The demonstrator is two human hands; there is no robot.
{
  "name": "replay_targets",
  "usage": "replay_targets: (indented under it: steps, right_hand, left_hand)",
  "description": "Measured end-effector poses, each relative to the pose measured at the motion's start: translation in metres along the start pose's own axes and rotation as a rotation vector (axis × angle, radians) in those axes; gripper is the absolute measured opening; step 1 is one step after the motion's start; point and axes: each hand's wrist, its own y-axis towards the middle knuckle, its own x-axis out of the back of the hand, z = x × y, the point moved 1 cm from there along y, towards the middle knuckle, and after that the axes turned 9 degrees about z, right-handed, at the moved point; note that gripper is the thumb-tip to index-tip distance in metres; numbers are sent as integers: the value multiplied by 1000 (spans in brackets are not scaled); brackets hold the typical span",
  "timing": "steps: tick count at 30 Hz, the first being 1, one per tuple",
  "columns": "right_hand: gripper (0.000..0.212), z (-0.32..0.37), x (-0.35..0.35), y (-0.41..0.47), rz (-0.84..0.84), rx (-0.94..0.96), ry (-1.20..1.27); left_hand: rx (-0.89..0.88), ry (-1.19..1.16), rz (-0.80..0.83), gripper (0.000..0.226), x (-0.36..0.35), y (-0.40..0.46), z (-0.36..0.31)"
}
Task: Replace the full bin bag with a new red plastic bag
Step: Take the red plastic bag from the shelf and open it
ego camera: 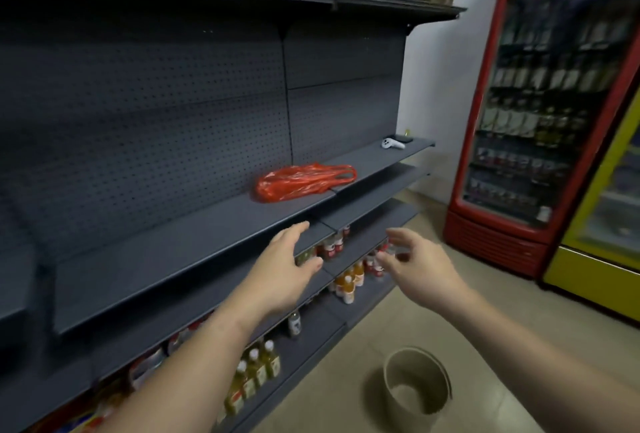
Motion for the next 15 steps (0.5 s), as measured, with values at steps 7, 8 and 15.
replay_targets:
  steps: [7,8,15]
  right_hand:
    - [58,-19,-22,133,-10,-41,30]
    - [58,-19,-26,153,-20,-44,41]
    - [57,-29,-52,290,-84,-136,123]
  left_hand:
    - [7,49,48,63,20,148,46]
    - [3,57,56,63,24,172,55]
    - [-20,109,195,59,47,348,100]
